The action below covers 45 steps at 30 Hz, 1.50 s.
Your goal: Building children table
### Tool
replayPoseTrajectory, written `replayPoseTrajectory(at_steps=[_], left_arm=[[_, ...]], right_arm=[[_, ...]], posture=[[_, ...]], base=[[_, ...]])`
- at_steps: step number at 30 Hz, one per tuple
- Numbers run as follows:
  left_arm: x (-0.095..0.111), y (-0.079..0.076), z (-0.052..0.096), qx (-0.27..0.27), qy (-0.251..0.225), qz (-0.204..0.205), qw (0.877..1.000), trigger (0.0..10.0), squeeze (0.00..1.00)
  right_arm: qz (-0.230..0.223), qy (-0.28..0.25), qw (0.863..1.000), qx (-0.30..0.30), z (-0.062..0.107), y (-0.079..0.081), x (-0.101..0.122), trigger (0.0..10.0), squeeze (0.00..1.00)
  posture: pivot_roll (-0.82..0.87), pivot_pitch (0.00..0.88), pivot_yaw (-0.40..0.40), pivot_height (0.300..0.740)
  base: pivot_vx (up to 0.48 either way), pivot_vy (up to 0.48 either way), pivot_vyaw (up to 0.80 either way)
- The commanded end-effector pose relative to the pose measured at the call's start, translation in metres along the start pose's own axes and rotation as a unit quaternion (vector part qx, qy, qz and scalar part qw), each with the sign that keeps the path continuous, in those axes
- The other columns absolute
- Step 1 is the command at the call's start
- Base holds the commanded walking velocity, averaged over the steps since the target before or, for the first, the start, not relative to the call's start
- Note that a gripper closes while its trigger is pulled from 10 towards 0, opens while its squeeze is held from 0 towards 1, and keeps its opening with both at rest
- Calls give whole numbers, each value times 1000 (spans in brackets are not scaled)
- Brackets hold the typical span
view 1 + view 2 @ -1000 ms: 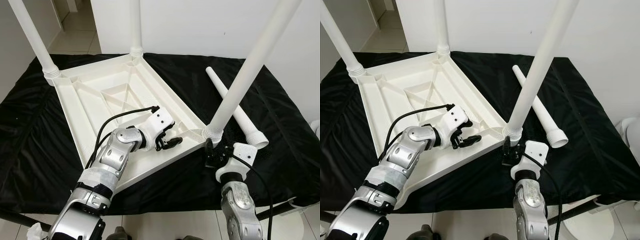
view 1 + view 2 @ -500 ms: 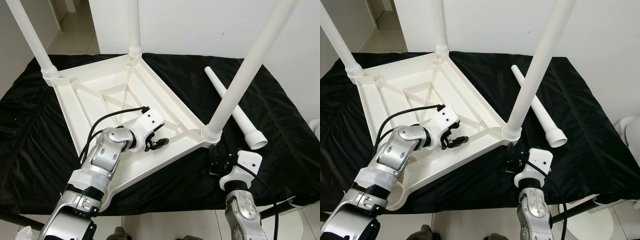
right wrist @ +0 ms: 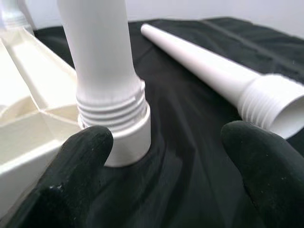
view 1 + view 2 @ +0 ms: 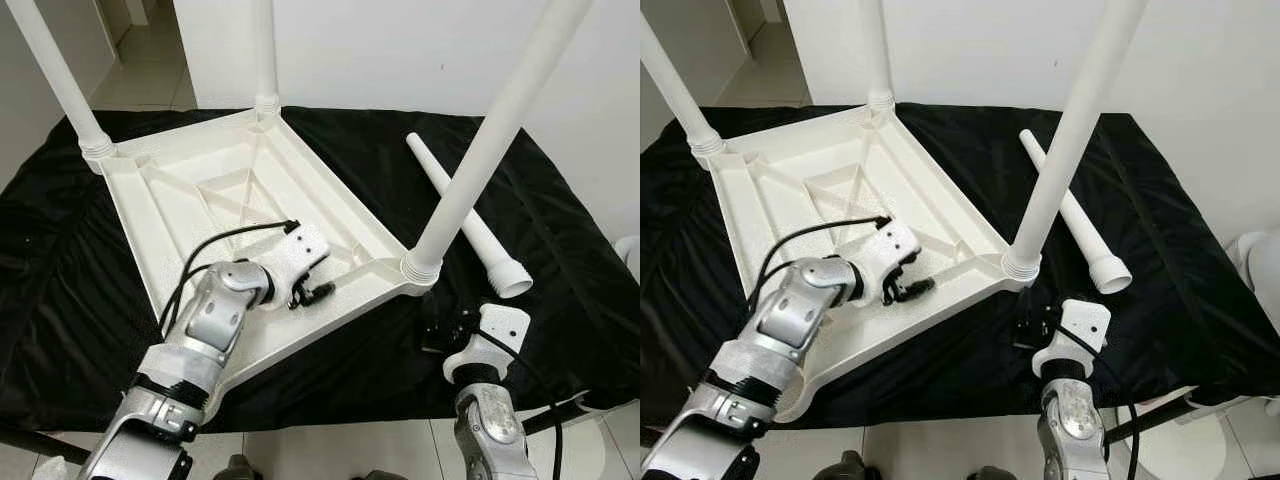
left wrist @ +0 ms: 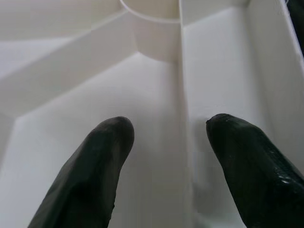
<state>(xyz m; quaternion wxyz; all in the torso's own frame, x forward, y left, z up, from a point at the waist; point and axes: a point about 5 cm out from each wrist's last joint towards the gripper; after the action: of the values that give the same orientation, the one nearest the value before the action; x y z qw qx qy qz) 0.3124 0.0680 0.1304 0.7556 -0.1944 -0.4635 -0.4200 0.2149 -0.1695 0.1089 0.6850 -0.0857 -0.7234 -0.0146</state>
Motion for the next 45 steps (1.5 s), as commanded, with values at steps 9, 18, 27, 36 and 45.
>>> replayPoseTrajectory(at_steps=[9, 18, 27, 36, 45], left_arm=[[-8, 5, -12, 89, 24, 46, 995, 10000, 0], [-7, 19, -9, 152, 20, 86, 984, 0, 0], [-11, 28, -4, 191, 32, 100, 976, 0, 0], [-11, 36, 0, 243, 35, 130, 961, 0, 0], [-15, 50, 11, 333, 28, 169, 927, 0, 0]], right_arm=[[5, -9, 1000, 2, -3, 1, 3, 10000, 0], [7, -10, 1000, 3, -5, 1, 3, 10000, 0], [8, -11, 1000, 4, -6, 1, 3, 10000, 0], [9, -11, 1000, 4, -7, 1, 4, 10000, 0], [10, -11, 1000, 0, -8, 0, 3, 10000, 0]], posture=[[-58, 0, 16, 740], [-53, 0, 12, 740], [-50, 0, 12, 740], [-53, 0, 13, 740], [-58, 0, 19, 740]], base=[[0, 0, 0], [0, 0, 0], [0, 0, 0], [0, 0, 0], [0, 0, 0]])
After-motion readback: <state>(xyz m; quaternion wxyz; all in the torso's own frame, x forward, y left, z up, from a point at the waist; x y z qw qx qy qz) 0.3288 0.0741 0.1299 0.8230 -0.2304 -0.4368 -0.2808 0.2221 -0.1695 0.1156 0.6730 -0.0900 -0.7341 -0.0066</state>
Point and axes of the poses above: a point about 5 cm out from each wrist's last joint towards the gripper, its own z axis pointing back from the gripper into the wrist, its own x axis along the axis of the wrist's last joint, y = z × x, and after that the axes turned 9 degrees about z, right-handed
